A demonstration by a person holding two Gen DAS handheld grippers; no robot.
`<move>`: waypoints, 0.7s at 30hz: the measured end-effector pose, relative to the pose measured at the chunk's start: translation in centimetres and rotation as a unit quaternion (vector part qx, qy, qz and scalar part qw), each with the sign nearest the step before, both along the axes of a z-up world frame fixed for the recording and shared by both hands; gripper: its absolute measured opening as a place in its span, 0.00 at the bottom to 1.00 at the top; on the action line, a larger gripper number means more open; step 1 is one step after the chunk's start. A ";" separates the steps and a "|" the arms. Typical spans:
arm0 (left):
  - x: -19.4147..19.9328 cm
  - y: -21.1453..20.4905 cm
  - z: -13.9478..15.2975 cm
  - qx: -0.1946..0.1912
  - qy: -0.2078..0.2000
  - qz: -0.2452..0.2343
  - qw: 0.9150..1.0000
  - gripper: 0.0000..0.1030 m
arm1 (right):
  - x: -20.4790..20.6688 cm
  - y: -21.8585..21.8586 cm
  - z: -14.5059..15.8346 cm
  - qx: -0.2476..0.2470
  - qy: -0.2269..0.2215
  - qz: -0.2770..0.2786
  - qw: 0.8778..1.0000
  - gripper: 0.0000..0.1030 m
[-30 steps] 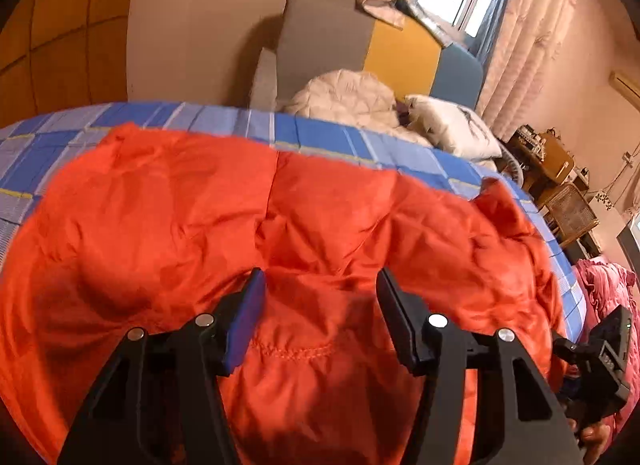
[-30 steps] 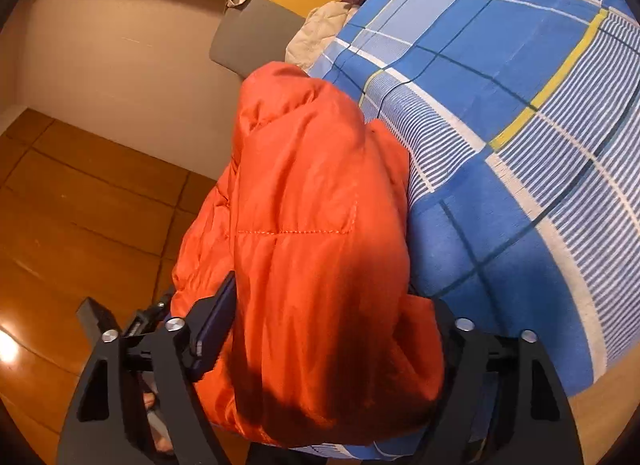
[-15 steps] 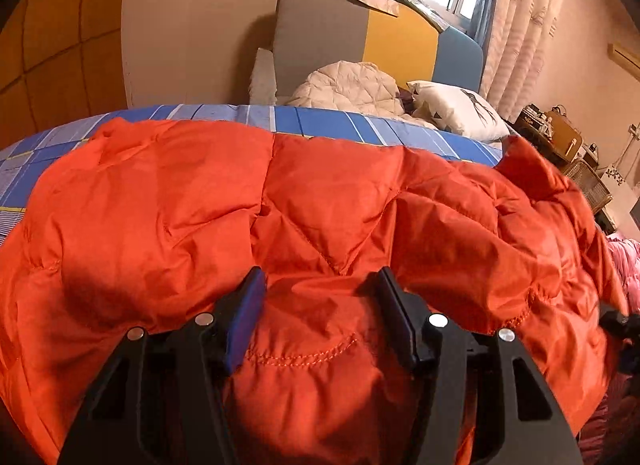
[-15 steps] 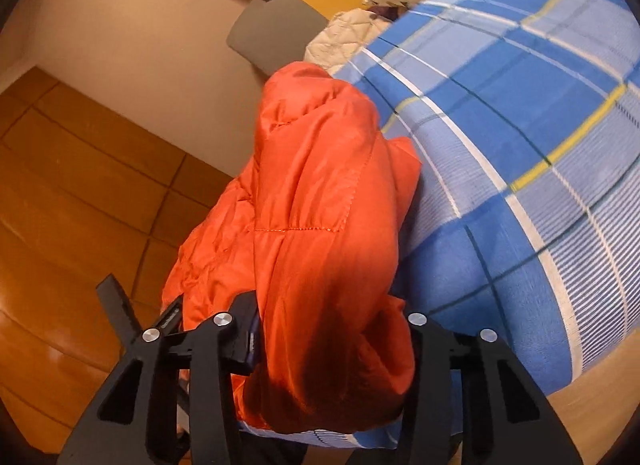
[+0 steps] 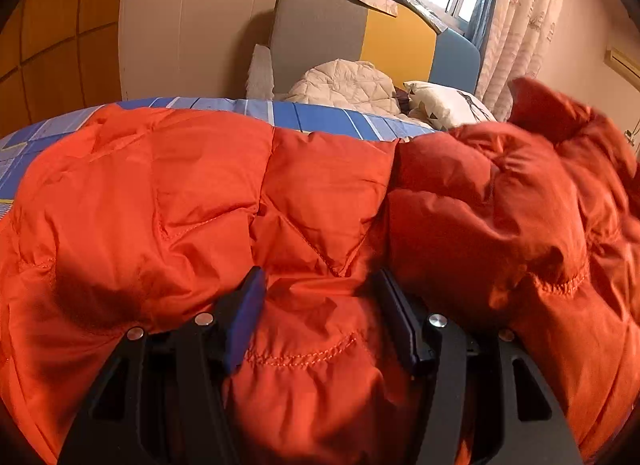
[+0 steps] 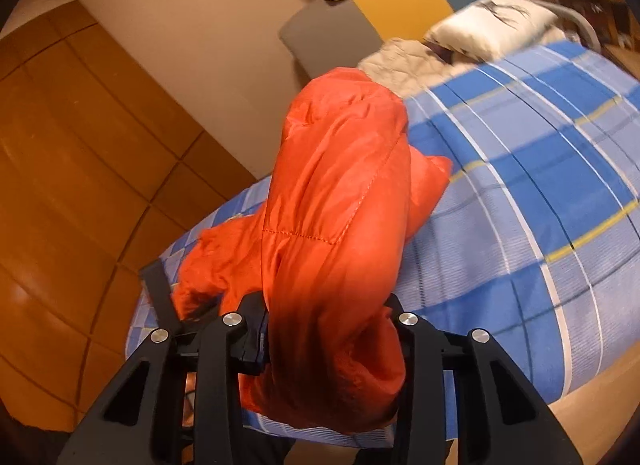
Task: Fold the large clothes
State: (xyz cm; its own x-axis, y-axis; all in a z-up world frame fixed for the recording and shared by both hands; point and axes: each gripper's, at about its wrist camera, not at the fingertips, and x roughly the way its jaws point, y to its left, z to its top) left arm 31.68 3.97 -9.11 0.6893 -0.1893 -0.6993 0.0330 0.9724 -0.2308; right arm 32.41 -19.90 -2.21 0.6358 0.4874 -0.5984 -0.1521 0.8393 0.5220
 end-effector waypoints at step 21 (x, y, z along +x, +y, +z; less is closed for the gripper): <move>-5.1 5.2 2.8 -0.075 -0.024 -0.023 0.997 0.49 | 0.2 11.4 5.6 -0.074 -0.034 0.067 0.994 0.31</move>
